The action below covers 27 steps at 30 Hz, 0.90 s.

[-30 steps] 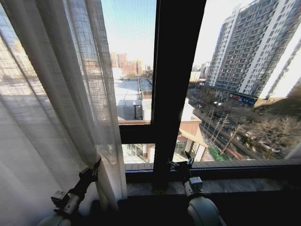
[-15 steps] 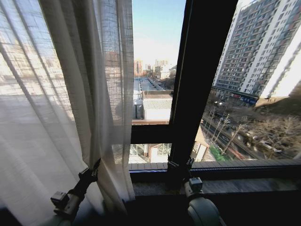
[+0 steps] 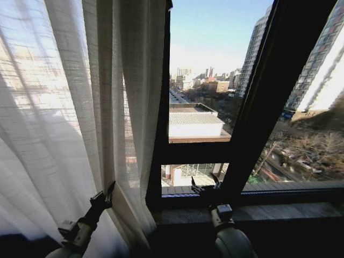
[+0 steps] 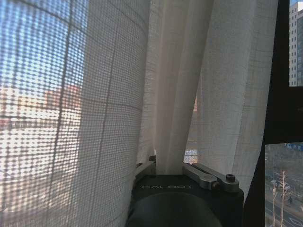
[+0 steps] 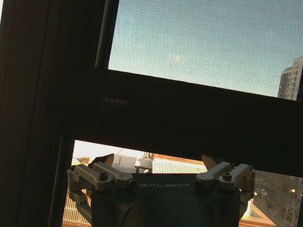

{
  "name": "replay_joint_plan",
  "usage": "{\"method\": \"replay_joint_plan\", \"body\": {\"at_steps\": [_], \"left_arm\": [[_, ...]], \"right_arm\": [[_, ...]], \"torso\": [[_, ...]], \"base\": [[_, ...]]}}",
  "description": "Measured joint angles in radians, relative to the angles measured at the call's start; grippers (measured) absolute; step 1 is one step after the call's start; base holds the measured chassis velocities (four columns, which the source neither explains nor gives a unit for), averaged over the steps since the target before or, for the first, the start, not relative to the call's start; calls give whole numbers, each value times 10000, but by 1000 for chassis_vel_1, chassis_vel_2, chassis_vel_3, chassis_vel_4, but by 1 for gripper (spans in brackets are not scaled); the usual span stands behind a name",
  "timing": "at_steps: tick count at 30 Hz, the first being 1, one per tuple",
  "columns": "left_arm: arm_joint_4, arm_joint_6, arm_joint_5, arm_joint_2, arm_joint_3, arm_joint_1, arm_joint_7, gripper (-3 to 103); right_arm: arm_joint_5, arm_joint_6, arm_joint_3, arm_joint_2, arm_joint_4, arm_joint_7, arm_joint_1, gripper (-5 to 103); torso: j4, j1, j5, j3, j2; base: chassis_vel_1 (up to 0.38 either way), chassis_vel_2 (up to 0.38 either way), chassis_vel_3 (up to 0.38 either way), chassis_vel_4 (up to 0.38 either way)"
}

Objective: Open the curtains by pulling them apart, changing their state from closed to fully open.

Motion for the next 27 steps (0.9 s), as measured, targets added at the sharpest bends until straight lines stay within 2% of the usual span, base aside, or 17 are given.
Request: {"method": "replay_joint_plan", "body": {"at_steps": [27], "left_arm": [[-148, -272, 33, -178, -99, 289, 18, 0]], "right_arm": [[-220, 163, 29, -25, 121, 31, -273, 100]], "torso": [[-2, 0, 3, 1, -1]], "base": [[353, 353, -351, -348]]}}
